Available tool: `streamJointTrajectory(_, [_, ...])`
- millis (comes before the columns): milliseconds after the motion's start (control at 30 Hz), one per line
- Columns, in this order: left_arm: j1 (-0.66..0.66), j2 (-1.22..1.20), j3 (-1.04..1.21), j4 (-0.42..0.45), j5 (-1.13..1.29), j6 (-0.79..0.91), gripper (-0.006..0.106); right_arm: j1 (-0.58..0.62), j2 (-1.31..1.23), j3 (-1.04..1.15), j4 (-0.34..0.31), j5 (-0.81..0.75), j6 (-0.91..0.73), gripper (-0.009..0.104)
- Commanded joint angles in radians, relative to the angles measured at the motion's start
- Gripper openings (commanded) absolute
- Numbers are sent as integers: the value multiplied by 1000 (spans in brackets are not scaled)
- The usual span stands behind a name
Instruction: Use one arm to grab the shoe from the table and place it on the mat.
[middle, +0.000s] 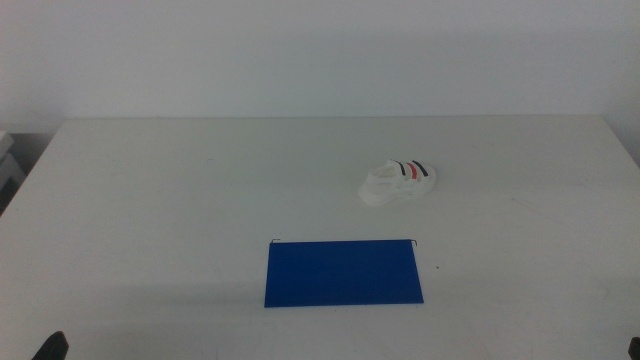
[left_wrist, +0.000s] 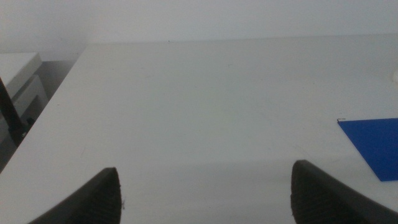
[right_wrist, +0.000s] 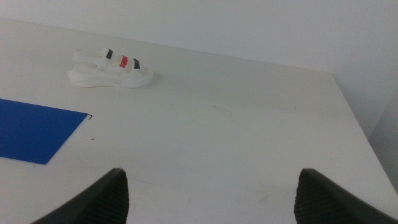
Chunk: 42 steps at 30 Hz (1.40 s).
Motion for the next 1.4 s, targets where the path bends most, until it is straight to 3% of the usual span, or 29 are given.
streamJointTrajectory(0, [-5,-14,7,-7,-80,-5,94,-1,-26,5,-2,-71,-9,92])
streamJointTrajectory(200, [-5,-14,7,-7,-80,-5,94,-1,-26,2,15,-71,-9,92])
streamJointTrajectory(400, [-5,-14,7,-7,-80,-5,94,-1,66,-154,8,37,-9,92])
streamJointTrajectory(833, [-5,-14,7,-7,-80,-5,94,2,573,-542,21,61,-6,92])
streamJointTrajectory(1100, [-5,-14,7,-7,-80,-5,94,103,872,-779,39,73,2,92])
streamJointTrajectory(1367, [-5,-14,7,-7,-80,-5,94,178,1195,-1085,40,253,74,92])
